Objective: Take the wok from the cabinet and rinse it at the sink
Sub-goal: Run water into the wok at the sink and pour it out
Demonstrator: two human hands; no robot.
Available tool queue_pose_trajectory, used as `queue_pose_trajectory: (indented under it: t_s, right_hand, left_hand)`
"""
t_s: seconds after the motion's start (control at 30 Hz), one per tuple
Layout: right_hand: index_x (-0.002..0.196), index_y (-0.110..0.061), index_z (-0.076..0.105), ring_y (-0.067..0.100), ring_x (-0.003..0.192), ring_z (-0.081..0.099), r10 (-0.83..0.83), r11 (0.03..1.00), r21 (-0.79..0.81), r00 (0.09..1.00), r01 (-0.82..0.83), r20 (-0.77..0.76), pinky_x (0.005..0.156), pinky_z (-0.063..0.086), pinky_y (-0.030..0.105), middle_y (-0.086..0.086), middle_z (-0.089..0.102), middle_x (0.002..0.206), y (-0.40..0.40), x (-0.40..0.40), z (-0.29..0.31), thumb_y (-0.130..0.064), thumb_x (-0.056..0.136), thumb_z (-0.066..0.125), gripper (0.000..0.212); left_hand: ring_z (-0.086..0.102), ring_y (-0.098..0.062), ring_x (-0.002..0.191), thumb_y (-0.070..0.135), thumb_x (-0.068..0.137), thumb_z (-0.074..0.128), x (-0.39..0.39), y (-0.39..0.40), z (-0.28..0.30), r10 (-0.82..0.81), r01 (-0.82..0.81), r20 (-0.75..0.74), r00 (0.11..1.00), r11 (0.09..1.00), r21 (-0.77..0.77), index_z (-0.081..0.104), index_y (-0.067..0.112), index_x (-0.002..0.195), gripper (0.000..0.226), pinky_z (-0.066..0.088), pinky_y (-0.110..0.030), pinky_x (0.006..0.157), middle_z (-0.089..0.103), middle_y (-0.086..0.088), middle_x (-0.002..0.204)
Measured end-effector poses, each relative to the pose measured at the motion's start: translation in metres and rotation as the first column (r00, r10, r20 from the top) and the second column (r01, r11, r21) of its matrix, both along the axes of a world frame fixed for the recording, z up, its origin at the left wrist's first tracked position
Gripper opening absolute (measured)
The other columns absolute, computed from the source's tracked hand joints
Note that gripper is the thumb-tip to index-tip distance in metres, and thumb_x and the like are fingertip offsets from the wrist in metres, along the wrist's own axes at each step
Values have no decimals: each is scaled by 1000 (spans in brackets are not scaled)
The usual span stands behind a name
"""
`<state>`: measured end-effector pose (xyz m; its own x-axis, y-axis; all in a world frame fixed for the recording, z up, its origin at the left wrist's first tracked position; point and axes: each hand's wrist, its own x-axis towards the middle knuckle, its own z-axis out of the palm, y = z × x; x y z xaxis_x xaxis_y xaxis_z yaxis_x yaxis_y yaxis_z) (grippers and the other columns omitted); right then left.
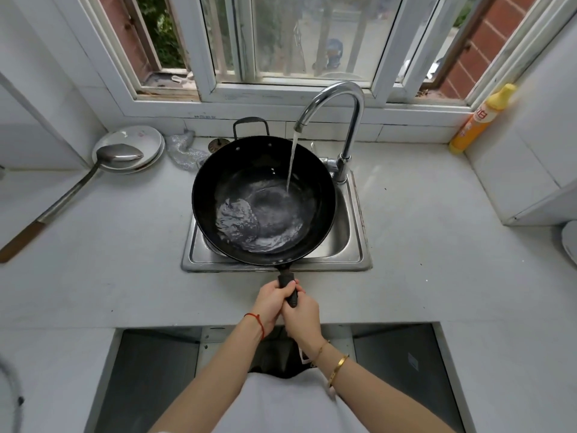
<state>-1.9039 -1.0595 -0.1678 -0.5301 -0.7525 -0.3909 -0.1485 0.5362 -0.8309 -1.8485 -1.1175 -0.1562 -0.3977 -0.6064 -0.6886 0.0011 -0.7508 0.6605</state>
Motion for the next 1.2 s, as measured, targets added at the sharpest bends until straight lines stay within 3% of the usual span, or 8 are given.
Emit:
queue_pose_trajectory:
  t_s: [0.13,0.23,0.47,0.63,0.83,0.93,1.03,1.2]
  right_hand:
    - [86,-25,61,4,44,55,9,1000,21,997,-10,79,39,42,18,-4,59,59,-4,0,9,-20,92,56,10]
    - [75,-23,58,7,42,53,-6,999,54,996,2,87,37,40,18,-3,57,56,-12,3,18,-18,91,55,17]
    - [87,-6,65,24,60,63,2,997,83,1000,0,-17,46,47,25,7,63,68,-15,6,35,-12,89,50,16]
    - [105,-11,70,25,87,68,26,1000,17,985,-24,-169,65,44,22,6,70,89,-6,3,36,-15,89,56,22]
    - [100,-14,69,0,65,57,74,997,15,983,-73,-167,52,40,4,-15,56,70,0,-8,28,-17,91,58,15]
    - [93,-20,67,-5,62,54,82,997,3,990,-82,-116,51,40,1,-14,58,70,-3,-11,25,-17,88,59,10]
    - [89,-21,63,10,53,59,87,996,32,996,-86,-31,42,41,9,0,62,67,-7,-13,22,-20,85,58,6]
    - [95,-3,62,17,29,46,38,995,81,973,-58,229,34,37,23,-1,51,42,-14,-11,19,-17,85,57,17]
  left_hand:
    - [64,-22,82,12,91,64,-1,3,3,51,-29,164,985,991,-132,69,4,88,10,54,-33,77,68,-13,85]
    - [64,-18,70,16,89,66,3,-1,9,76,-54,172,982,990,-132,70,7,81,13,50,-28,61,69,-8,77]
    - [60,-20,79,10,94,57,5,-4,18,91,-86,-73,993,994,60,66,4,90,12,48,-32,82,66,-5,79]
    - [58,-24,85,6,100,44,1,-3,23,131,-80,-243,961,974,210,56,0,101,13,45,-37,94,58,-9,82]
    - [60,-23,88,4,100,44,-3,-3,18,62,-26,-231,971,987,159,55,0,105,13,47,-35,94,59,-8,82]
    - [60,-22,85,2,99,45,-4,-5,16,65,-36,-213,975,990,138,57,0,102,12,49,-32,87,58,-8,82]
    - [57,-21,82,4,98,48,-1,-6,15,56,-39,-168,984,994,107,59,3,99,12,47,-29,79,58,-8,84]
    - [51,-22,62,23,96,54,5,-7,21,-33,39,-80,996,997,74,58,11,95,13,38,-25,40,54,-6,76]
